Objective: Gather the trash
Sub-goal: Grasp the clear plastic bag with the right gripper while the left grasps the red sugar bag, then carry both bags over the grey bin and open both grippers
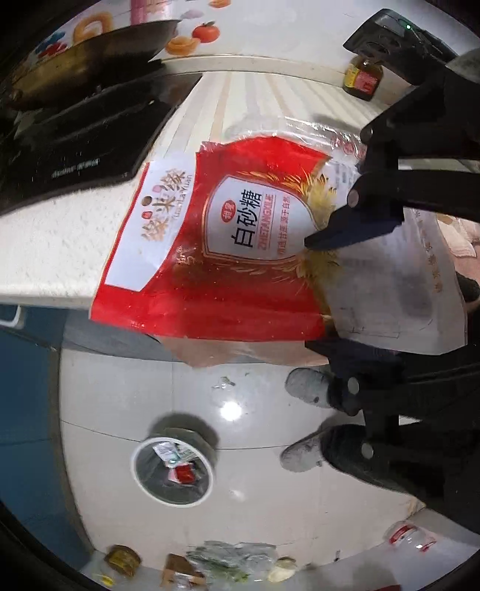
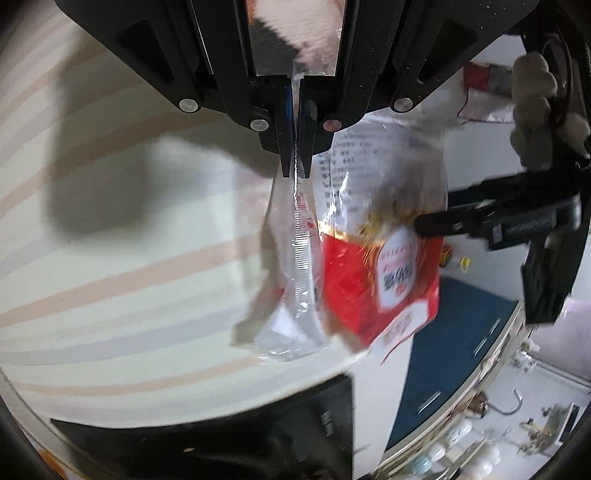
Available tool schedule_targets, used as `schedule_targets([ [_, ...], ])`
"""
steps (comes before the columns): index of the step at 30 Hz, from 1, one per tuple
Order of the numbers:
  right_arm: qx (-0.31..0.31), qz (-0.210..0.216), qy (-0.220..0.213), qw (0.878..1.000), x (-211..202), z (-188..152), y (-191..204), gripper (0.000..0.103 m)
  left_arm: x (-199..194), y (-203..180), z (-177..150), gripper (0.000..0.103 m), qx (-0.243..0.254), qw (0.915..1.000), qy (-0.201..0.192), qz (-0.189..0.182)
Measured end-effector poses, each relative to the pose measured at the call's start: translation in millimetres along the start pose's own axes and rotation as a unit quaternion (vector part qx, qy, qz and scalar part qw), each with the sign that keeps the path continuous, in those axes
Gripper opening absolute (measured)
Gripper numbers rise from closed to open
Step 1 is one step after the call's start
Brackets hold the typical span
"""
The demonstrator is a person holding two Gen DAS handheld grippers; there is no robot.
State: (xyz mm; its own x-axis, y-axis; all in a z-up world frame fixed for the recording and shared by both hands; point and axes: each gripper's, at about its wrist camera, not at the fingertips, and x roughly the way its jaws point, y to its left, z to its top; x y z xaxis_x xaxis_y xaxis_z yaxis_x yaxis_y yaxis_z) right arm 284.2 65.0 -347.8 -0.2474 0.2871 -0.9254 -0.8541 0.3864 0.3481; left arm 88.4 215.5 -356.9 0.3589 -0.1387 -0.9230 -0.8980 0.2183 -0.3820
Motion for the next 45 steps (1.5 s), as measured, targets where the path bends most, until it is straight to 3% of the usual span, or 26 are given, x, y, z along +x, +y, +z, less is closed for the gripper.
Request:
schedule_targets([
  [2, 0.002, -0.006, 0.001, 1.000, 1, -4, 2, 0.001, -7, -4, 1, 0.022, 0.015, 0.9998, -0.009, -0.003],
  [6, 0.034, -0.009, -0.004, 0.999, -1, -7, -2, 0.001, -30, -9, 4, 0.010, 0.030, 0.9990, -0.033, -0.003],
  [11, 0.062, -0.026, -0.024, 0.997, -24, -10, -6, 0.001, -77, -3, 11, 0.009, 0.047, 0.9940, -0.099, 0.005],
  [16, 0.063, -0.024, -0.054, 0.996, -54, -5, 19, 0.001, -130, 23, 21, 0.009, 0.047, 0.9855, -0.162, 0.014],
  [20, 0.032, -0.010, -0.060, 0.998, -54, 6, 65, 0.001, -158, 81, 34, 0.009, 0.025, 0.9796, -0.195, 0.039],
  [23, -0.006, -0.002, -0.047, 0.999, -24, 19, 115, 0.001, -159, 134, 48, 0.010, -0.003, 0.9769, -0.202, 0.069],
  [26, -0.036, -0.003, -0.029, 0.999, 26, 31, 167, 0.001, -142, 198, 66, 0.010, -0.029, 0.9760, -0.191, 0.100],
  [31, -0.046, -0.014, 0.019, 0.999, 164, 43, 225, 0.001, -73, 309, 113, 0.010, -0.053, 0.9760, -0.149, 0.150],
  [37, -0.051, -0.010, 0.086, 0.995, 369, 40, 237, 0.001, 77, 445, 172, 0.010, -0.093, 0.9814, -0.068, 0.154],
  [40, -0.049, -0.012, 0.113, 0.992, 471, 58, 248, 0.001, 137, 484, 190, 0.010, -0.097, 0.9835, -0.034, 0.149],
  [42, -0.052, -0.014, 0.129, 0.990, 521, 63, 242, 0.001, 178, 504, 204, 0.014, -0.091, 0.9845, -0.016, 0.149],
  [43, -0.058, -0.023, 0.136, 0.989, 547, 65, 239, 0.001, 187, 506, 206, 0.020, -0.089, 0.9853, -0.014, 0.146],
  [45, -0.072, -0.036, 0.155, 0.985, 588, 75, 237, 0.001, 211, 514, 214, 0.020, -0.079, 0.9878, 0.000, 0.134],
])
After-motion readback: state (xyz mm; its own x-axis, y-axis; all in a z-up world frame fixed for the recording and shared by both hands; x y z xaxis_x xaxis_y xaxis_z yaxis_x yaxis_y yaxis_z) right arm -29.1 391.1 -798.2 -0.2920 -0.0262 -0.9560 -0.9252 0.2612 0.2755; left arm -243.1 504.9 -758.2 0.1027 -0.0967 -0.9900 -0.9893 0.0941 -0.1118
